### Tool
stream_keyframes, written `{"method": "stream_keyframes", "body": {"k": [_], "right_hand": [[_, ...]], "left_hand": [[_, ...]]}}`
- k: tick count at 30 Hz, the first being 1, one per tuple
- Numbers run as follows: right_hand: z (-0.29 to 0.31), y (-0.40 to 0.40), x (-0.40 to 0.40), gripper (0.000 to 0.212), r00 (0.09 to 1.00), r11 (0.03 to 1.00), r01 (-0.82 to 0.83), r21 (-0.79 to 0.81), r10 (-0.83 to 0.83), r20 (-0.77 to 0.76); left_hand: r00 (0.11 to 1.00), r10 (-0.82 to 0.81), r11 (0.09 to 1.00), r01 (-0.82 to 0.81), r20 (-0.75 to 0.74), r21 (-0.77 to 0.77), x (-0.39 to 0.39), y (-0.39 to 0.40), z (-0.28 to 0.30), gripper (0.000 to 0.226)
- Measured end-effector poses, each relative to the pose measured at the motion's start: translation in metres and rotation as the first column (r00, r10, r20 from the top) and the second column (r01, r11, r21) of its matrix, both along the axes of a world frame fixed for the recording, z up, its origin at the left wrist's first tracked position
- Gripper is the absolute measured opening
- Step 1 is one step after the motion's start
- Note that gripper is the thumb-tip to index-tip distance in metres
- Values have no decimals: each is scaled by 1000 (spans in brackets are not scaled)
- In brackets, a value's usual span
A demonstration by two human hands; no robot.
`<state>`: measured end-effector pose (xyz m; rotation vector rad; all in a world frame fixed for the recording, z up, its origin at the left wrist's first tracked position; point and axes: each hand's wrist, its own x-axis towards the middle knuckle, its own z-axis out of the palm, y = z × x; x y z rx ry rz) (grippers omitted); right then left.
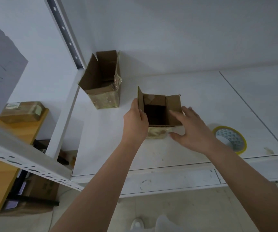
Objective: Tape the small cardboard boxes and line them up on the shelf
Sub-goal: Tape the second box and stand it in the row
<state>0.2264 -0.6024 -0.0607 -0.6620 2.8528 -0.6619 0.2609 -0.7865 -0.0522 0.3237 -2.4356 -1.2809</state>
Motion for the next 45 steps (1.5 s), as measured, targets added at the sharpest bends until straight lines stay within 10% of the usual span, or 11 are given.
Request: {"method": "stream_keyframes", "body": {"k": [5,13,18,23,33,39,45], "right_hand": [[1,-22,-4,70,982,994,-91,54,99,-160],[15,-35,-31,102,974,978,-162,130,138,180],[15,-46,-23,106,988,974,-71,214,99,-122],[9,-47,-44,119,995,946,57,320,-25,-102],[10,-55,-45,108,993,969,-38,245,64,-99],[8,-60,-32,35,973,965,-229,126,232,-3],[-5,-63,-25,45,946,951,-183,251,240,-220]], "left_hand": [[997,-47,999,46,56,21,-6,-10,-5,29],[985,-170,985,169,-20,-31,3,-18,-12,35],[981,-192,981,192,-17,-23,0,-27,-17,37],[977,-210,978,210,-35,-7,1,-27,-18,40],[992,-124,992,124,-4,1,-9,-33,-18,42],[995,-64,997,60,82,40,-36,-38,-9,40],[992,-100,994,103,72,-34,-41,-55,0,32]]}}
